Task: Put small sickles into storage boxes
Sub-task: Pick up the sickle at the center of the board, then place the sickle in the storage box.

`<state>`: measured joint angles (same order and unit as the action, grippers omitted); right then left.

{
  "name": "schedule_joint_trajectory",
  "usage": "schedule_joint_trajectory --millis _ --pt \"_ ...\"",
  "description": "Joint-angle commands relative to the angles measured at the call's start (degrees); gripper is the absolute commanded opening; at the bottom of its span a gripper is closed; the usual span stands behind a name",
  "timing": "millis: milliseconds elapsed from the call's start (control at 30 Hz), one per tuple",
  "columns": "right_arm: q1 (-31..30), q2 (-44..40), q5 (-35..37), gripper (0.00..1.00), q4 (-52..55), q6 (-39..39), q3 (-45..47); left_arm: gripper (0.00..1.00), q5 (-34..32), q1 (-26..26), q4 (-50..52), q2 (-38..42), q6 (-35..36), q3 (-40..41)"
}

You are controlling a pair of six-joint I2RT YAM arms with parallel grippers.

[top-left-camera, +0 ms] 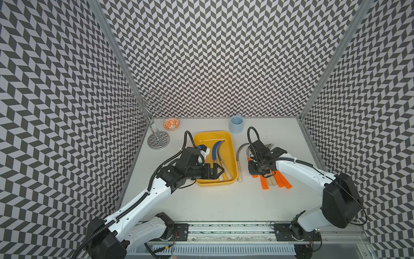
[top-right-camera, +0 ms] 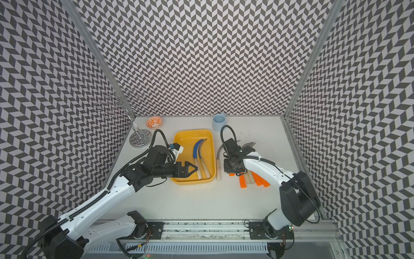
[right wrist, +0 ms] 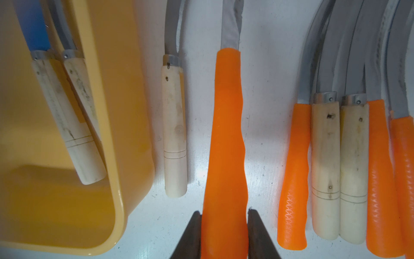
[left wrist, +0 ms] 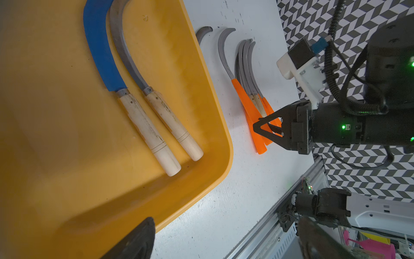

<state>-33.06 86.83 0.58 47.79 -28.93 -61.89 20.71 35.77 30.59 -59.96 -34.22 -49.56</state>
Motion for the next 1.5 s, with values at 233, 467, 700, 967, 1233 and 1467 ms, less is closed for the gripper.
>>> schedule_joint_trajectory --millis 233,467,700,967,1233,1467 --pt "0.4 -2.2 0.5 0.05 -0.3 0.3 -2.8 1.00 1.0 -1.2 0.8 -0.4 1.4 -3.0" --pt "0.4 -2.8 0.5 0.05 2.3 0.4 -6.9 1.00 1.4 -2.4 1.4 -0.9 2.2 -4.4" --pt "0.1 -2.3 -0.6 0.05 4.2 0.7 -11.3 1.00 2.1 -4.9 2.8 -0.8 3.6 -5.9" --pt "-3.2 -0.3 -1.3 0.05 4.4 0.2 -16.4 1.00 2.8 -9.5 5.2 0.9 5.9 -6.6" --pt "-8.4 4.3 -1.0 0.05 4.9 -0.9 -21.5 1.00 3.2 -14.7 5.9 4.5 6.2 -3.8" --pt "-12.8 8.6 -1.7 0.05 4.0 -1.2 -23.9 1.00 3.9 -17.9 6.1 7.9 5.3 -0.9"
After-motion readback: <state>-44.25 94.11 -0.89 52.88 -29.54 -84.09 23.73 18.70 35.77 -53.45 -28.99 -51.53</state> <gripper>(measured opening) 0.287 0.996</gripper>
